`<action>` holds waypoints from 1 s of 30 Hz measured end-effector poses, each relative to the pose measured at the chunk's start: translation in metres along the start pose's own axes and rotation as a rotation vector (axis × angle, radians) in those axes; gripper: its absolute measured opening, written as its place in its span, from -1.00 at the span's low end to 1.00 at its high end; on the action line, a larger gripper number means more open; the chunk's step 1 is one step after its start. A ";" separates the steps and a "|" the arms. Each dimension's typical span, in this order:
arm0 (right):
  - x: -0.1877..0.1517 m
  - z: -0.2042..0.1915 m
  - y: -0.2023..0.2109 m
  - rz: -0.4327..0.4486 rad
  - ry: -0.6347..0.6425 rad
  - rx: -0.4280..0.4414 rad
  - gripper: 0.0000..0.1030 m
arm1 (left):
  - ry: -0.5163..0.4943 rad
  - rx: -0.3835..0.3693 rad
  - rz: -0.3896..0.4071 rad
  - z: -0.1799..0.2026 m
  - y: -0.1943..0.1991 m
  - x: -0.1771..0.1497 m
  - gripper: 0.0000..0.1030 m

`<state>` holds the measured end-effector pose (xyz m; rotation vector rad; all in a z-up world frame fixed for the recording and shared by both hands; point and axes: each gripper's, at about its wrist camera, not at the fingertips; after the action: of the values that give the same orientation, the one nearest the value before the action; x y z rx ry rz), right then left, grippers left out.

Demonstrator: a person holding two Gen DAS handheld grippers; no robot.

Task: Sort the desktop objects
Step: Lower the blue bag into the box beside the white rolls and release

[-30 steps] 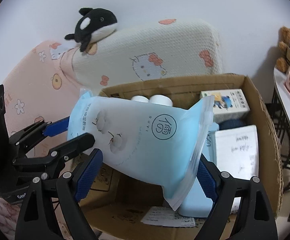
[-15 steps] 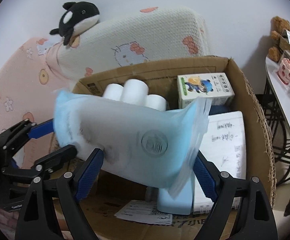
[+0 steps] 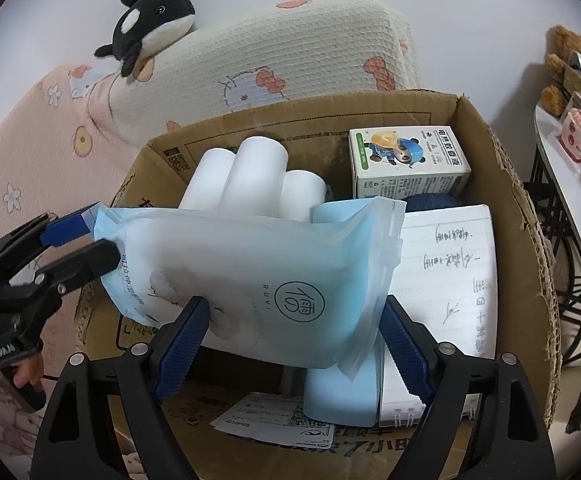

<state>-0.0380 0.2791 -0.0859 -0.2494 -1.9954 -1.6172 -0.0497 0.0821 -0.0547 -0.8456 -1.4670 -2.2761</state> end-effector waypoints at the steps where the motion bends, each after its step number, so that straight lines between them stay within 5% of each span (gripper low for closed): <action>1: 0.000 0.000 0.000 -0.001 0.001 0.000 0.62 | -0.003 0.015 -0.001 0.001 -0.002 0.000 -0.16; 8: -0.003 0.007 0.003 -0.006 -0.039 0.047 0.60 | 0.048 -0.006 -0.115 -0.007 -0.014 -0.002 -0.49; 12: -0.005 0.004 0.007 -0.016 -0.034 0.056 0.60 | 0.016 -0.056 -0.183 0.002 -0.013 -0.013 -0.49; 17: -0.013 0.003 0.008 -0.059 -0.038 0.065 0.60 | -0.106 -0.029 -0.199 0.027 -0.016 -0.022 -0.49; 23: -0.017 0.007 0.003 -0.100 -0.059 0.084 0.54 | -0.124 -0.008 -0.276 0.031 -0.034 -0.030 -0.49; 30: -0.013 0.001 0.003 -0.089 -0.010 0.096 0.54 | -0.078 0.011 -0.255 0.021 -0.031 -0.024 -0.49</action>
<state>-0.0258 0.2837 -0.0903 -0.1342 -2.1122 -1.5707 -0.0413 0.1130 -0.0856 -0.7918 -1.7076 -2.4365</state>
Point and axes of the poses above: each gripper's, at about its wrist camera, not at the fingertips, and y roughly against the way its jaws point, z to its right, x to its top, and after that the axes turned 13 degrees about y, right-handed
